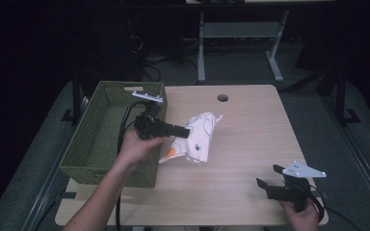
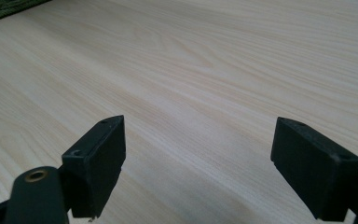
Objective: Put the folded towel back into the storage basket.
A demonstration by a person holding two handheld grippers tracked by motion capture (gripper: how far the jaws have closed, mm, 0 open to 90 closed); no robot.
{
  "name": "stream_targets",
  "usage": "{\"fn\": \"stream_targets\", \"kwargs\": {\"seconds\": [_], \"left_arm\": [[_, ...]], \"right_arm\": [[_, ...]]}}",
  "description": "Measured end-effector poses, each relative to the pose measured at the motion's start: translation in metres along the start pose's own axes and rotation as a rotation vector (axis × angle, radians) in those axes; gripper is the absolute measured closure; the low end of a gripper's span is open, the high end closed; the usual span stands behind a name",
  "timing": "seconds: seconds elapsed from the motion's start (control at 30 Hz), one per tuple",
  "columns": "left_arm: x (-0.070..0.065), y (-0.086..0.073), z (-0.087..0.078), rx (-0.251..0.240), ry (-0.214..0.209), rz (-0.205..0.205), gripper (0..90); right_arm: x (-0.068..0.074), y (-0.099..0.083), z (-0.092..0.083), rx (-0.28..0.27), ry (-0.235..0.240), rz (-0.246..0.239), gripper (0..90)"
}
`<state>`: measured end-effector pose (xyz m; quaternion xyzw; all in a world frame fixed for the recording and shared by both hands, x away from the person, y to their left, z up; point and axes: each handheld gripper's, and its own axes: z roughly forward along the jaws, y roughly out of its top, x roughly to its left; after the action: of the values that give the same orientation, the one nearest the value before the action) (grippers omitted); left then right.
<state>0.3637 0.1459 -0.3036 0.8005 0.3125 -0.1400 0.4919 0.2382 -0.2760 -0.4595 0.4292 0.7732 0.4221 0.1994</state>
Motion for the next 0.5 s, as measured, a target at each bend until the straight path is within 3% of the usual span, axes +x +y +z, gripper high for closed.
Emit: {"fn": "stream_targets", "kwargs": {"seconds": [0.5], "left_arm": [[0.011,-0.006,-0.031,-0.029,-0.013,-0.022,81.3]], "right_arm": [[0.003,-0.001,0.002,0.007,0.0,0.01,17.6]]}}
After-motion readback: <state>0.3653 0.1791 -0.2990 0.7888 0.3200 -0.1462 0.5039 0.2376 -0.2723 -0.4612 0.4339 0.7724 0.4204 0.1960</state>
